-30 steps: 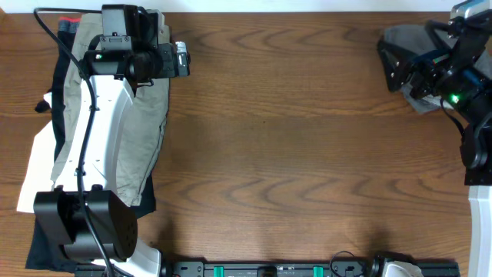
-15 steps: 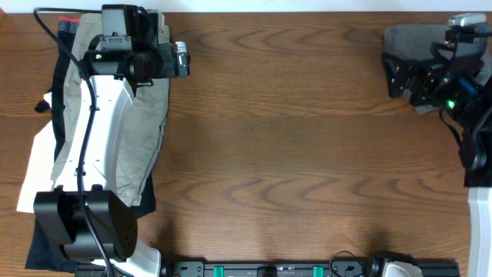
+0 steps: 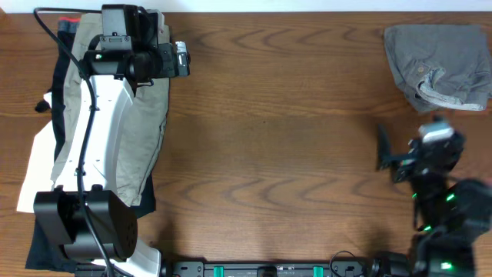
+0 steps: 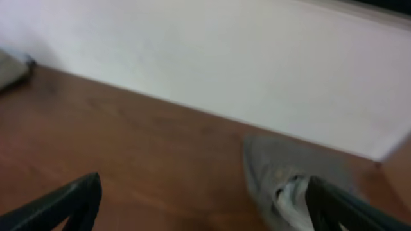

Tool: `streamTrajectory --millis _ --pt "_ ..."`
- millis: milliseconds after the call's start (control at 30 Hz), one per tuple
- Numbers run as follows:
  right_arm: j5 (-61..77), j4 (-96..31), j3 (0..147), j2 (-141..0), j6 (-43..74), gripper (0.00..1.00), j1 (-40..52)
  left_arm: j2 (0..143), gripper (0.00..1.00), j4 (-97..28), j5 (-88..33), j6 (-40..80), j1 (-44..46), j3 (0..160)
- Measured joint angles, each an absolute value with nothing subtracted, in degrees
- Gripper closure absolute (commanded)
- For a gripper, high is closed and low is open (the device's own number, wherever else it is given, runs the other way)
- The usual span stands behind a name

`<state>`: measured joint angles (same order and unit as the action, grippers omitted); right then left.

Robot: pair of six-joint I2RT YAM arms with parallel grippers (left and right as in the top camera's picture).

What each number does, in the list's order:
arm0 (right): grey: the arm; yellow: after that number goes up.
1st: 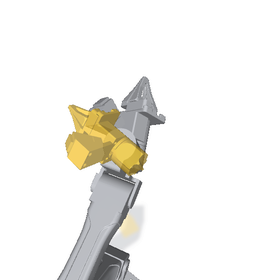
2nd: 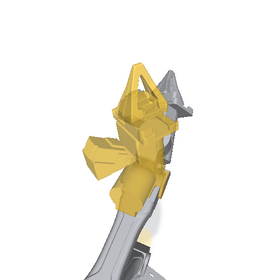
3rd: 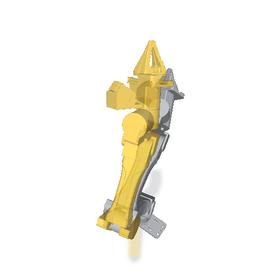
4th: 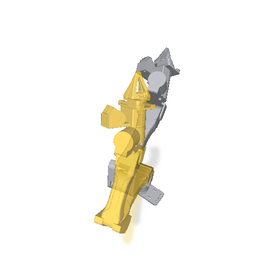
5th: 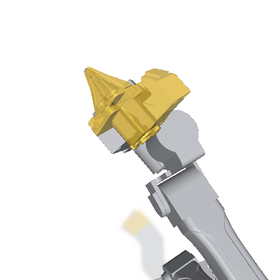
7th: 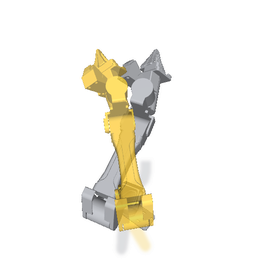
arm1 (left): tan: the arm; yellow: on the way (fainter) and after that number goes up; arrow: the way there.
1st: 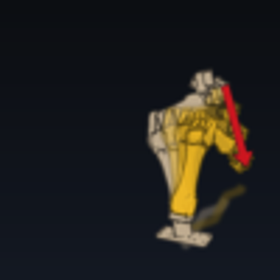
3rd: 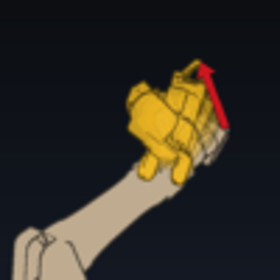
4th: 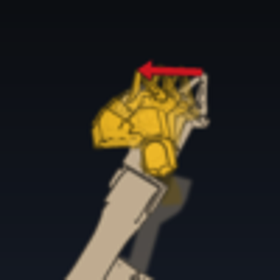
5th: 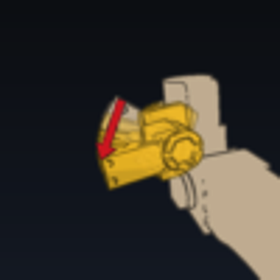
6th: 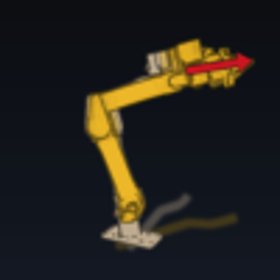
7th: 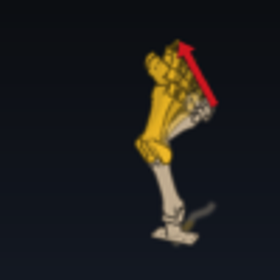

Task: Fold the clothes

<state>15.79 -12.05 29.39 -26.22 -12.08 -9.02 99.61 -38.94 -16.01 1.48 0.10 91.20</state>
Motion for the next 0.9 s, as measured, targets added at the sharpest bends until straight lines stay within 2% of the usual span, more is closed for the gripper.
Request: streamTrajectory --millis 167,400,900 --pt "15.3 -6.4 15.9 -18.8 -8.2 0.01 -8.8 99.6 0.02 -38.9 -16.1 1.5 0.1 91.2" --pt "13.2 -5.7 6.3 -10.5 -6.3 0.01 -6.6 99.6 0.02 -39.0 -16.1 1.5 0.1 91.2" --pt "13.1 -4.9 1.6 -0.9 -5.1 0.01 -4.0 99.6 0.02 -39.0 -16.1 1.5 0.1 91.2"
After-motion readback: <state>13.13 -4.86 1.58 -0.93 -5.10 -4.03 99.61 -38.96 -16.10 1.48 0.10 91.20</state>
